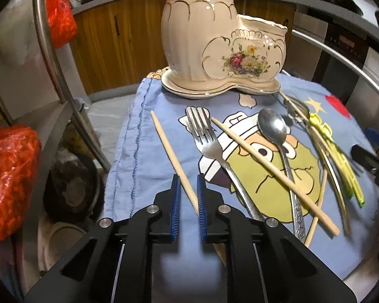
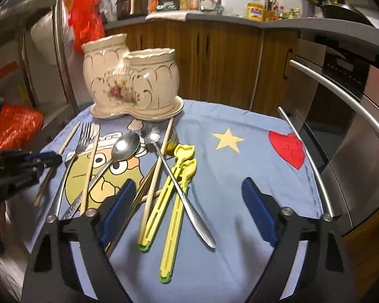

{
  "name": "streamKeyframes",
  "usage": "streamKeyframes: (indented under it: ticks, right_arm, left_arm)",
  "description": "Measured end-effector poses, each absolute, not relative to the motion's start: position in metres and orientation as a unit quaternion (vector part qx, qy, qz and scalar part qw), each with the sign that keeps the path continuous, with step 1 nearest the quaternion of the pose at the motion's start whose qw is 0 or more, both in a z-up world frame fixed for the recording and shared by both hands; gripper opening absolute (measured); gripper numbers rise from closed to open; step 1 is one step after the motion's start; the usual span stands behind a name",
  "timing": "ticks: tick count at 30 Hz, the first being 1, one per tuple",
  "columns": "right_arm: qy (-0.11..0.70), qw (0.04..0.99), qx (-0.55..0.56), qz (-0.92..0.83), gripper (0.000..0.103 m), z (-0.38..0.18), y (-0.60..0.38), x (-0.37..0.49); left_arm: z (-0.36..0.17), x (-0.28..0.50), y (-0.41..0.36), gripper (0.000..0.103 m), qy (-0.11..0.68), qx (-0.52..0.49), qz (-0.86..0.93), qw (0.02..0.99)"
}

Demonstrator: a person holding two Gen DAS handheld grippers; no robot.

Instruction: Organize utensils

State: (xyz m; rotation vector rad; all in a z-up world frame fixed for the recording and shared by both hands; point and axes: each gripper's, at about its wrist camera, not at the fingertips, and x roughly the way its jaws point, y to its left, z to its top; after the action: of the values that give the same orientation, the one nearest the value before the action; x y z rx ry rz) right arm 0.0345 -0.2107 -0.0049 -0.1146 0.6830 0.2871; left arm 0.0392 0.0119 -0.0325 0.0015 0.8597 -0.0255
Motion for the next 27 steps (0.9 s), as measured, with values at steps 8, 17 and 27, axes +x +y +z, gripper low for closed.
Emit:
streamKeyframes:
  ticks: [8,17,27]
  right_arm:
    - [0.363,0.908,-0.095,0.189,0.052,-0.004,-0.188,0.063]
    - [0.407,0.879,-0.116,0.221,0.024,-0.015,-0.178,0.078]
    - [0.438,0.856,-0.109,0.251,0.023,-0.012,-0.176,0.097]
  left_arm:
    - [-0.031,0.039,0.014,0.007,0.409,-0.018,-0.034,0.912]
    - [-0.023,0.028,0.012,0.006,0.392,-0.015,-0.057,0.918]
    - [-0.020,0.024,0.014,0.006,0.389,-0.021,-0.067,0.919]
